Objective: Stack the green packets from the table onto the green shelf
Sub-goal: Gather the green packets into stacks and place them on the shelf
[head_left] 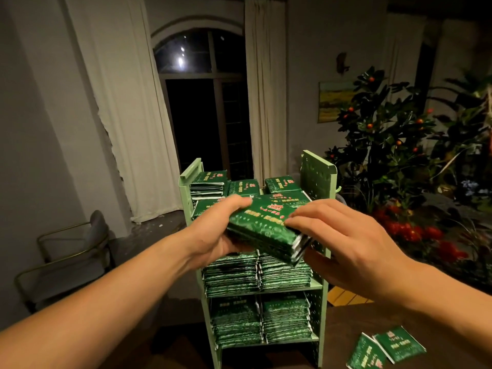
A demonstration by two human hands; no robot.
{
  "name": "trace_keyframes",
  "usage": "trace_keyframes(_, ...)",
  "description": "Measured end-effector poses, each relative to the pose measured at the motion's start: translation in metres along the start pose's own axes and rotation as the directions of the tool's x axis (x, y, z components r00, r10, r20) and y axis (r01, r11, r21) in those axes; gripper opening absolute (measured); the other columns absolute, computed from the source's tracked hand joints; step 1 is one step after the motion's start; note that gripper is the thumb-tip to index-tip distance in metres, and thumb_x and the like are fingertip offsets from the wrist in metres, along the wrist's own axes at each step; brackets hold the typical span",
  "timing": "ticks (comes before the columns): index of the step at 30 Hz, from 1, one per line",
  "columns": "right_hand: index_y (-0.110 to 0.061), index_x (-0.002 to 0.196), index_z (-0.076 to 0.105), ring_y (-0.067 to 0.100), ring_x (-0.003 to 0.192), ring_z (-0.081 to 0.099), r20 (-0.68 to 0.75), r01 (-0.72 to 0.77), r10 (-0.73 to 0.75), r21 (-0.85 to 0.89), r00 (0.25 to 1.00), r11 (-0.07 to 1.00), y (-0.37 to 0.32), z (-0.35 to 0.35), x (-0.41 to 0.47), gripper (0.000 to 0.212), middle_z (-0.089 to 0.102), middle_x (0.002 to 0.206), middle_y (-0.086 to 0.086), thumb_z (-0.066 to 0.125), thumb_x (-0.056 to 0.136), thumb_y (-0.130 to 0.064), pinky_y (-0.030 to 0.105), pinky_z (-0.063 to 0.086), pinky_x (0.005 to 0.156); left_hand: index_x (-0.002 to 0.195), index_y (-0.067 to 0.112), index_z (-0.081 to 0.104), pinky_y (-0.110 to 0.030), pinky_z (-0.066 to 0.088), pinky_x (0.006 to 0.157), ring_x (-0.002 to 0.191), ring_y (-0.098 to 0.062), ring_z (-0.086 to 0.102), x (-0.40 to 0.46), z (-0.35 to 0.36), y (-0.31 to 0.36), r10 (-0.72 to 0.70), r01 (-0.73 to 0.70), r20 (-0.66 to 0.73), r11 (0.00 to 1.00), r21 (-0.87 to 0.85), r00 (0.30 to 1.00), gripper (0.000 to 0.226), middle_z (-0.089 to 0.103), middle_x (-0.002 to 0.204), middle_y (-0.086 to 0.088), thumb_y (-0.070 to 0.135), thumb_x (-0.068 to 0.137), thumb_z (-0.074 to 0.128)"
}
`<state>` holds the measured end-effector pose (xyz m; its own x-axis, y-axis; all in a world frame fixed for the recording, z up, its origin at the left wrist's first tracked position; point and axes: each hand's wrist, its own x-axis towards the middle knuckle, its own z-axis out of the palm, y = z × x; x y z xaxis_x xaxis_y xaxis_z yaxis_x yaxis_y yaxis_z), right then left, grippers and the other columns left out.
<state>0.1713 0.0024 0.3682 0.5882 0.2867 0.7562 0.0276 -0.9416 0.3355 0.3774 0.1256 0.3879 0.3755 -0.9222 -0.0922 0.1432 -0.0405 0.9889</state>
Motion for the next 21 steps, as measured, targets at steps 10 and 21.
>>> trace_keyframes(10, -0.005, 0.119, 0.062, 0.027, 0.097, 0.059, 0.011, -0.194, 0.197, -0.154, 0.98, 0.969, 0.034, 0.029, 0.045, 0.036, 0.061, 0.11, 0.009, 0.067, 0.085, -0.014, 0.041, 0.058, 0.064, 0.084, 0.014, 0.049, -0.034, 0.044, 0.079, 0.084, -0.021, 0.05, 0.035, -0.03, 0.016, 0.487, -0.123, 0.207, -0.2, 0.972, 0.849, 0.023, 0.051, 0.089, -0.002, 0.025, 0.102, 0.038)
trace_keyframes(21, -0.008, 0.106, 0.057, 0.029, 0.079, 0.056, 0.164, -0.168, 0.221, -0.283, 0.962, 0.944, 0.065, 0.109, 0.11, 0.04, 0.059, 0.094, 0.009, 0.073, 0.07, -0.001, 0.036, 0.047, 0.047, 0.105, 0.013, 0.07, -0.04, 0.053, 0.085, 0.098, -0.022, 0.063, 0.043, -0.044, 0.004, 0.497, -0.153, 0.25, -0.228, 0.962, 0.831, 0.046, 0.068, 0.105, -0.002, 0.028, 0.087, 0.03)
